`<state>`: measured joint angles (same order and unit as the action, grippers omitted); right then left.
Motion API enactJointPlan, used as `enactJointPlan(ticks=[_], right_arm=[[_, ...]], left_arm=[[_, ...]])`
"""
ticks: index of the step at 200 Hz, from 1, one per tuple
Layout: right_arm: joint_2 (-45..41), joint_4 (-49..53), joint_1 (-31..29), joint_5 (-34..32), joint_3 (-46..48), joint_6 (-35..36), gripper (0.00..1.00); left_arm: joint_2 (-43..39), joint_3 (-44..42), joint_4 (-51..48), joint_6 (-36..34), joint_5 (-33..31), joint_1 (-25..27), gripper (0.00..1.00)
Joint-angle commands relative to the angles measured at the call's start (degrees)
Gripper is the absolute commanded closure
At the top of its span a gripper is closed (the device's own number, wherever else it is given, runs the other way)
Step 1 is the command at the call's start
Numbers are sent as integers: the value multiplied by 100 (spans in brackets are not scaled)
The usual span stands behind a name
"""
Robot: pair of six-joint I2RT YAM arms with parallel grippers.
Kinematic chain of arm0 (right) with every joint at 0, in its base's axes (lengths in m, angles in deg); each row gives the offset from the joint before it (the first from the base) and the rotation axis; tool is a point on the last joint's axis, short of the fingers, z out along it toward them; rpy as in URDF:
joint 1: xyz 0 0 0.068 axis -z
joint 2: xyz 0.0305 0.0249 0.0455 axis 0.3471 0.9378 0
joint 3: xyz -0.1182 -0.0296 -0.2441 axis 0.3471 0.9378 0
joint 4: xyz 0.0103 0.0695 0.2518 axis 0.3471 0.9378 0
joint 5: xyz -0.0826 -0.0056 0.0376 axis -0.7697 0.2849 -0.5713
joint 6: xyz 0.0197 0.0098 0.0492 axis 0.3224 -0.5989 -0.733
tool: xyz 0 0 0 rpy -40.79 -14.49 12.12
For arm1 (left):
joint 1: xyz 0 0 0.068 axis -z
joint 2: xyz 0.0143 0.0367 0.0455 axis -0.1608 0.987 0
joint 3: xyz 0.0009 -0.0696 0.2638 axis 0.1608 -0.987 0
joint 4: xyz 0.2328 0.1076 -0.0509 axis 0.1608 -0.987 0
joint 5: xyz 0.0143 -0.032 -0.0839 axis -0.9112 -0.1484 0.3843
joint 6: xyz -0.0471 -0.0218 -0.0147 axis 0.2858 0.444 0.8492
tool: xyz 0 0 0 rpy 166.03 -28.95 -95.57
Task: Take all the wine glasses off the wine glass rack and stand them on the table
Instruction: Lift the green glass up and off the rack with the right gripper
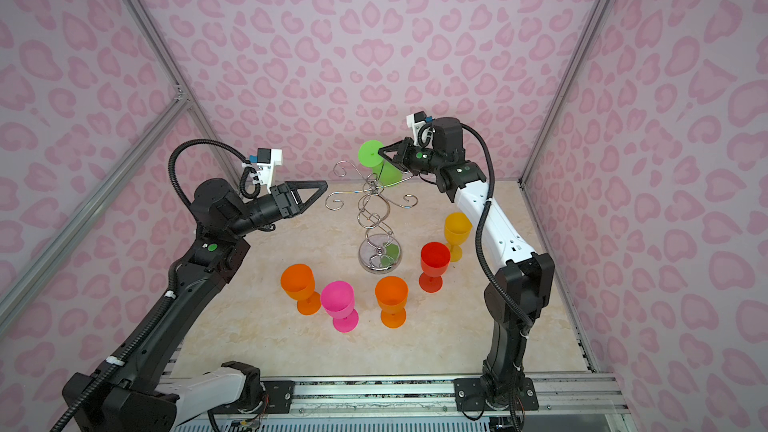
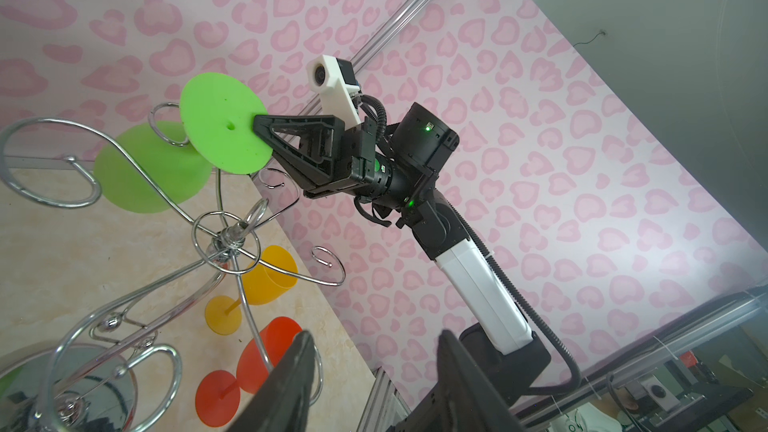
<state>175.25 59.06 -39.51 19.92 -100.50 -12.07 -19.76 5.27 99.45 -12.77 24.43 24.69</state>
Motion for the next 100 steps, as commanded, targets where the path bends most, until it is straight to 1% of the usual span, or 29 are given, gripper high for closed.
enactJointPlan(ticks=[1,66,100], right_arm=[[56,-214,-44,142,-37,-28,98],[-85,-283,-75,142,235,-14,98],[-32,-471,-85,257,232,-191,98]], left_arm=[[-58,-13,67,-84,55,-5,50],[-68,-33,67,-86,55,-3,50],[-75,-35,76,-91,55,-4,50]])
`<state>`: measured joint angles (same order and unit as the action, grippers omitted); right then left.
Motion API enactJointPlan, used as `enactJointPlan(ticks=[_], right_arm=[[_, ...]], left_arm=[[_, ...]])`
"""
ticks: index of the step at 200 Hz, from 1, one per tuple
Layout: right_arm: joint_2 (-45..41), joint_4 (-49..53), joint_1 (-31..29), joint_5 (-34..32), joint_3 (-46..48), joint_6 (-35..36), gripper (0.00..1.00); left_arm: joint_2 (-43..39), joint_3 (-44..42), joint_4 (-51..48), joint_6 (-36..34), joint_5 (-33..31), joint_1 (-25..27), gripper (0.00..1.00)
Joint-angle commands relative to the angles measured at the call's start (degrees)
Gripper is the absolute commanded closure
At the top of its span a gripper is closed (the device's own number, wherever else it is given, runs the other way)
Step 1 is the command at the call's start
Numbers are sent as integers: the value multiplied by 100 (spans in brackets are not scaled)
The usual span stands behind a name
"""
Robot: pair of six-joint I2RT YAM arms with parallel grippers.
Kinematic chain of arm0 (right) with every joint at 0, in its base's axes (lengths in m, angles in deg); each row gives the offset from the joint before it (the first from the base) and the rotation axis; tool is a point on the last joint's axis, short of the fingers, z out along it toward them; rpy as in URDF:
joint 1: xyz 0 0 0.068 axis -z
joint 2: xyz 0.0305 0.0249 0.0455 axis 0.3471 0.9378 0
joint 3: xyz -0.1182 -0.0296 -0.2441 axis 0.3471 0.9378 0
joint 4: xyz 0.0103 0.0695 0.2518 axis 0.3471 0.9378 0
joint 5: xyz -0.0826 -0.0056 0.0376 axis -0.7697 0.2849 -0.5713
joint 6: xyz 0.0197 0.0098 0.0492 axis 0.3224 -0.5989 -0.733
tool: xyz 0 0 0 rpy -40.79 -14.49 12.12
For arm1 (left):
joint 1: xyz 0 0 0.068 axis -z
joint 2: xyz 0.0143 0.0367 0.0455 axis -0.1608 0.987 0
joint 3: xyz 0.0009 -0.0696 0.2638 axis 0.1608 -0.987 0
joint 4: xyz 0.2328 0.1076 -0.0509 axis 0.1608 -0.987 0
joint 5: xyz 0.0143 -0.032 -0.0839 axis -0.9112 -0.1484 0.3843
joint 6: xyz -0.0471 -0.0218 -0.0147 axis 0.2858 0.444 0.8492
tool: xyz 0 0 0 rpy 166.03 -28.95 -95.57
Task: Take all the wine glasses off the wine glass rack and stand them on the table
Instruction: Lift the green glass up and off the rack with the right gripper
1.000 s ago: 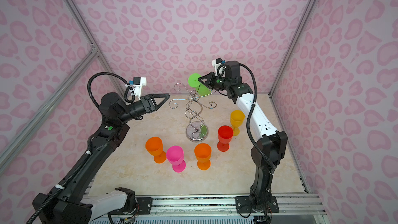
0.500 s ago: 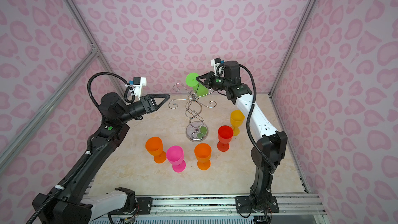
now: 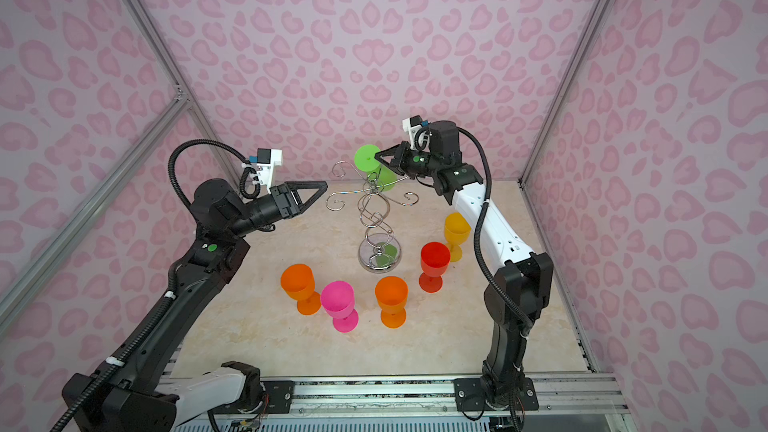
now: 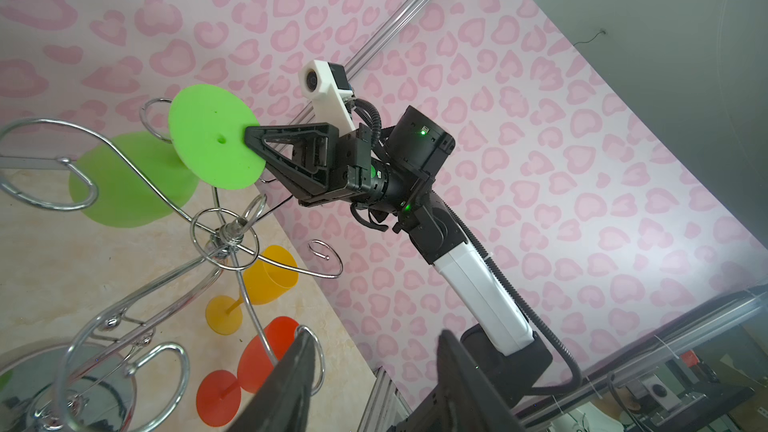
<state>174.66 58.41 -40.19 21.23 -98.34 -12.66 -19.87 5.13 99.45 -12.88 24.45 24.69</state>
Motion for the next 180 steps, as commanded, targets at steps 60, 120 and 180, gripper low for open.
enactJointPlan(ticks=[60,120,180], right_arm=[[297,-508,-75,307,-345,-354,98],[618,-610,-139,432,-757,-555,98],[1086,-774,-124,454,-1327,-663,100]], left_arm=[[-92,-53,68,-91,44,3,50],[-101,-84,68,-97,46,2,50],[-147,-97,49,-113,62,-5,50]])
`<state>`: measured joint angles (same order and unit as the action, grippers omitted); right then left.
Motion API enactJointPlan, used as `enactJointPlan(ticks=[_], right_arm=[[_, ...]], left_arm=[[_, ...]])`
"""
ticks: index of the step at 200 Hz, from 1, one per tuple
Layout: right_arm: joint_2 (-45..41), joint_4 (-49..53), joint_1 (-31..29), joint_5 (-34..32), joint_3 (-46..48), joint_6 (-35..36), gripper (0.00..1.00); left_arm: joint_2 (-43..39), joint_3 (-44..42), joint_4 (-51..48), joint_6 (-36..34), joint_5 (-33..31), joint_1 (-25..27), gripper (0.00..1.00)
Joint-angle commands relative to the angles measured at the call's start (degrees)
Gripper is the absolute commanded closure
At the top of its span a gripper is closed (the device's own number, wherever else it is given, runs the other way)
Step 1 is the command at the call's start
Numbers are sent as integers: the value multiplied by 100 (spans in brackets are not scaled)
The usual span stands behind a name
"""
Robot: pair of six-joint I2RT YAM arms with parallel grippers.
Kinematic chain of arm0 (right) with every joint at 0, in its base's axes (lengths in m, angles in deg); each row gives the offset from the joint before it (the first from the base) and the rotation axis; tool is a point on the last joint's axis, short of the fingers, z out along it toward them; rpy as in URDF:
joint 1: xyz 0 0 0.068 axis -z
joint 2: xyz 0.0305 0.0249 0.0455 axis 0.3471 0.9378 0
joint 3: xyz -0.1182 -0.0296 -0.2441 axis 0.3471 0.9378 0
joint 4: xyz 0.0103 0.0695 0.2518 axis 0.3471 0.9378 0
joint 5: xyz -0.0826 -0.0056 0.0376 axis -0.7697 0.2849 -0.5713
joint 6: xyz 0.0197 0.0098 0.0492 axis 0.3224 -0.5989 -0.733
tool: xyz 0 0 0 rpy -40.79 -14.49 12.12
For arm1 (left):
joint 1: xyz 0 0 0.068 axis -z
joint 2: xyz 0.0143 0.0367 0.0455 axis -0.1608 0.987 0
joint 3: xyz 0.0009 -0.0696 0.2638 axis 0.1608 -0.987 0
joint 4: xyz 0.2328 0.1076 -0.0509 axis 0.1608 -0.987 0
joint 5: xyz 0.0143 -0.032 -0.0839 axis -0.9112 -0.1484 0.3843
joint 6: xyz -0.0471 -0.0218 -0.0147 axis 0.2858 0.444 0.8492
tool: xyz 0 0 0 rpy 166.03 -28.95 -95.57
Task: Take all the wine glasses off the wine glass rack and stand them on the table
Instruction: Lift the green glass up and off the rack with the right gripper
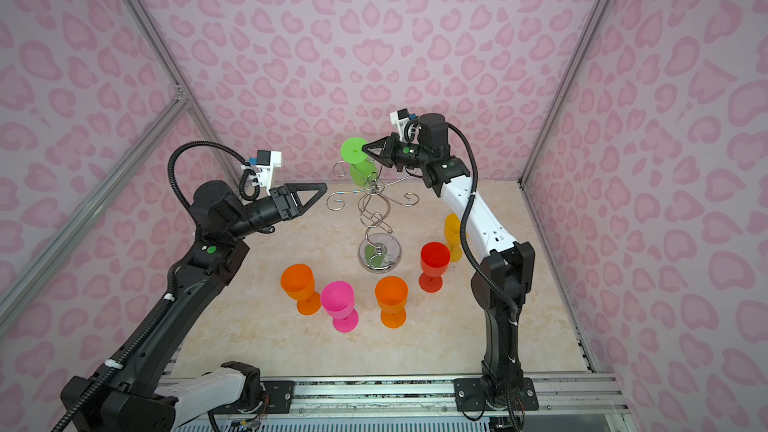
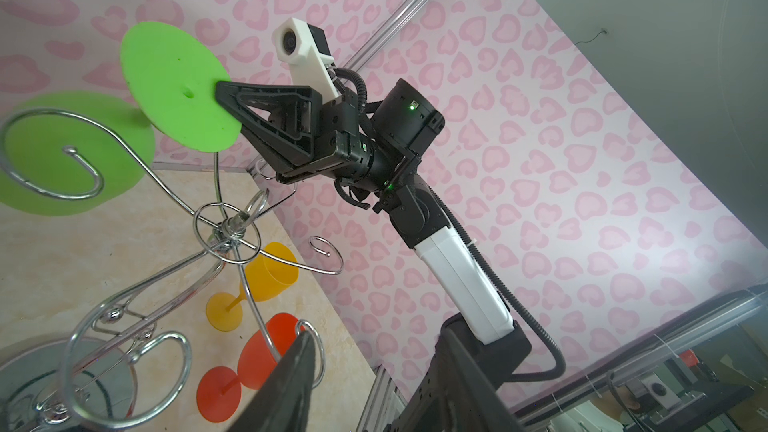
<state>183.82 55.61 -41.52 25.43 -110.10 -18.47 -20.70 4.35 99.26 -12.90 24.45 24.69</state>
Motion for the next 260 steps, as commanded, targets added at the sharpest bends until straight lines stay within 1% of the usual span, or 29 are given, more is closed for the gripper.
enactJointPlan(ticks=[1,33,93,124,154,177,209,234,260], right_arm=[[172,-497,11,37,-159,-91,100],[467,-736,29,33,-429,-265,100],[579,-2123,46,-31,-351,-978,100],[572,-3057,115,-13,-316,-1527,100],[460,-4192,169,40,-79,-2243,100],[323,-4835,196,109,108,-2751,100],[60,-5920,204,104,569,-3560,100],[-202,-6533,205,103,991,-4017,100],[-493,-7047,204,67,1472,-4396,100]], left_arm=[[-63,-14,73,-109,62,-1,50],[-71,-18,58,-125,75,0,50],[-63,6,33,-188,94,-6,50],[-53,8,15,-240,71,-2,50],[-62,-36,-7,-384,-89,2,50],[-45,-58,7,-528,-246,-14,50],[40,-80,68,-713,-551,-50,49],[86,-66,128,-1022,-755,-64,47],[5,-92,210,-1458,-1200,-71,46]])
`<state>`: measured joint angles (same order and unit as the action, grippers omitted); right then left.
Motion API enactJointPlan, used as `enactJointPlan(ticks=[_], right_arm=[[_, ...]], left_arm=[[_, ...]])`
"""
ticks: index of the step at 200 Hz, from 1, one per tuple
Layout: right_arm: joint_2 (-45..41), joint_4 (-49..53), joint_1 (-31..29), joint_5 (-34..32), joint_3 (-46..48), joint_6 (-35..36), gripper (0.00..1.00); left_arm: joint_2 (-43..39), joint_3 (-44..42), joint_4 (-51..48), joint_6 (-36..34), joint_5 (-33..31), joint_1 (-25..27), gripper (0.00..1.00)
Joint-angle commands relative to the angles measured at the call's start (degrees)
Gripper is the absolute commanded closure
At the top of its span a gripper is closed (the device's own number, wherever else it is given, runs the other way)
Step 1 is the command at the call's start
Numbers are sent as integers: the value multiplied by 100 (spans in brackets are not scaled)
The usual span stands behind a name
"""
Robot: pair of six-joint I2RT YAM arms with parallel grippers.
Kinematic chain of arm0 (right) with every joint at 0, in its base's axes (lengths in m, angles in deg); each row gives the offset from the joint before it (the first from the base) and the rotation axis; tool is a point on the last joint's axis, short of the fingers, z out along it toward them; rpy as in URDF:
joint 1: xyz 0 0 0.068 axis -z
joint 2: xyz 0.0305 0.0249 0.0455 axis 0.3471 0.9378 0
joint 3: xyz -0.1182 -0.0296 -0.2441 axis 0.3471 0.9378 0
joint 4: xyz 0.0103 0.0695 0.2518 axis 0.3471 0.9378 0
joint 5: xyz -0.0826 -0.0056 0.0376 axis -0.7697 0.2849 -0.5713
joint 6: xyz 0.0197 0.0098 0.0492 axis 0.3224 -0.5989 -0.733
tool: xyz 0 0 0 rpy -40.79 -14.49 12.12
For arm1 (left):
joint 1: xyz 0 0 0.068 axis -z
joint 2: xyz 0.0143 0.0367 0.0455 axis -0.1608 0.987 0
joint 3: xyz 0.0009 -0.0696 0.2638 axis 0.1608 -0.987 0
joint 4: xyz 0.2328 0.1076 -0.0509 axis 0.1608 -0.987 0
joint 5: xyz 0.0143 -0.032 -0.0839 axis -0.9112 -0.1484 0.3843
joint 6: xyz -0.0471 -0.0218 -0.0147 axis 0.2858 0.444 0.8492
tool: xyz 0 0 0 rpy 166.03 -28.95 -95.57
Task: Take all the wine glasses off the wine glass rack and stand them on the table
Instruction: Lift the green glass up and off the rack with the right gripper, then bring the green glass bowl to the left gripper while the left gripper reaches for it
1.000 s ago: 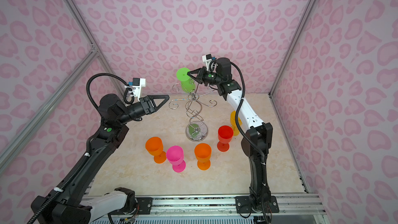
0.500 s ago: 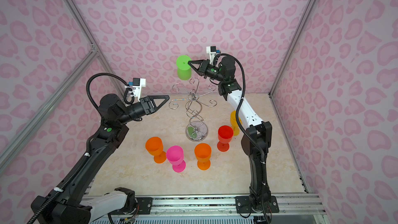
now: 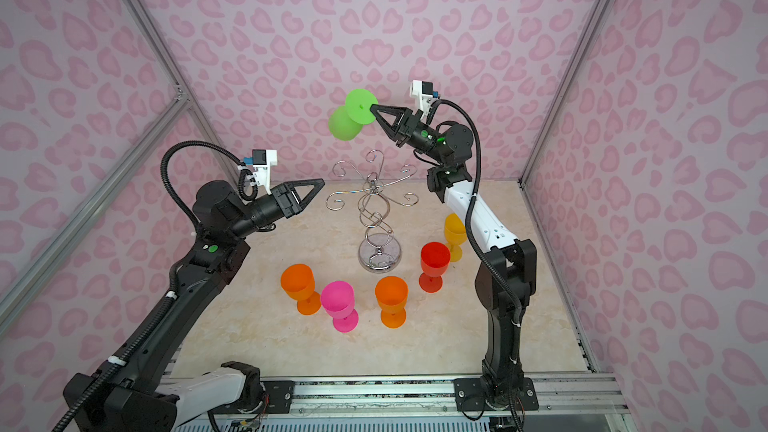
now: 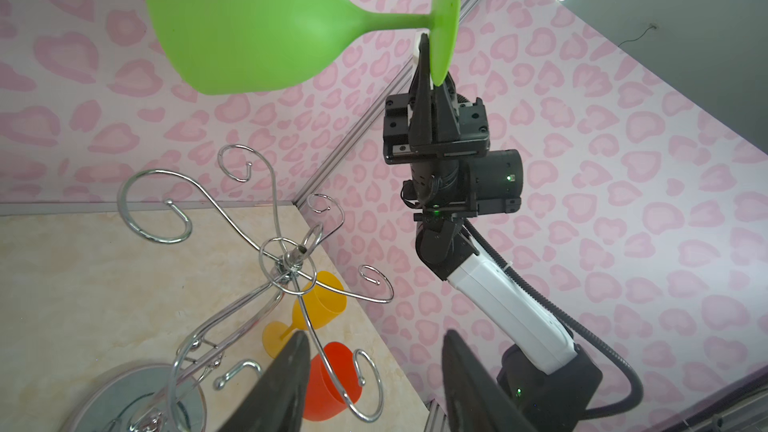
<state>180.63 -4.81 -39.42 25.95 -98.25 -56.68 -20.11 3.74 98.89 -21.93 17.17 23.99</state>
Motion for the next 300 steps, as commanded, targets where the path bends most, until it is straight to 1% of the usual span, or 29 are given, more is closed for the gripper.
enactJointPlan(ticks=[1,23,41,66,97,130,153,195,242,275,300], right_arm=[[-183,-1029,-5,14,303,-594,100],[-329,-1675,-22,-23,597,-1084,100],[-414,-2137,-79,-65,814,-1478,100],[-520,-2576,-154,-119,1126,-1796,100],[-656,-2905,-163,-169,1494,-2027,100],[-710,-3306,-154,-263,1763,-2309,100],[-759,-3399,-153,-291,1873,-2353,100],[-839,-3475,-145,-285,2025,-2429,100],[-877,-3540,-146,-318,2236,-2505,100],[-887,-3558,-148,-333,2256,-2544,100],[-886,-3580,-153,-341,2239,-2589,100]], left_arm=[[-61,-34,256,-574,-492,1,46],[-113,-80,431,-886,-723,-6,45],[-57,-80,609,-1046,-711,-10,43],[137,-72,1072,-938,-361,-26,39],[432,-89,1817,-579,136,-42,35],[614,-80,2187,-474,314,-63,30],[728,-50,2336,-417,375,-77,28],[873,-36,2592,-446,297,-103,25],[1019,82,2939,-303,312,-103,23],[1169,152,3244,-38,402,-100,25],[1256,187,3445,138,457,-101,30]])
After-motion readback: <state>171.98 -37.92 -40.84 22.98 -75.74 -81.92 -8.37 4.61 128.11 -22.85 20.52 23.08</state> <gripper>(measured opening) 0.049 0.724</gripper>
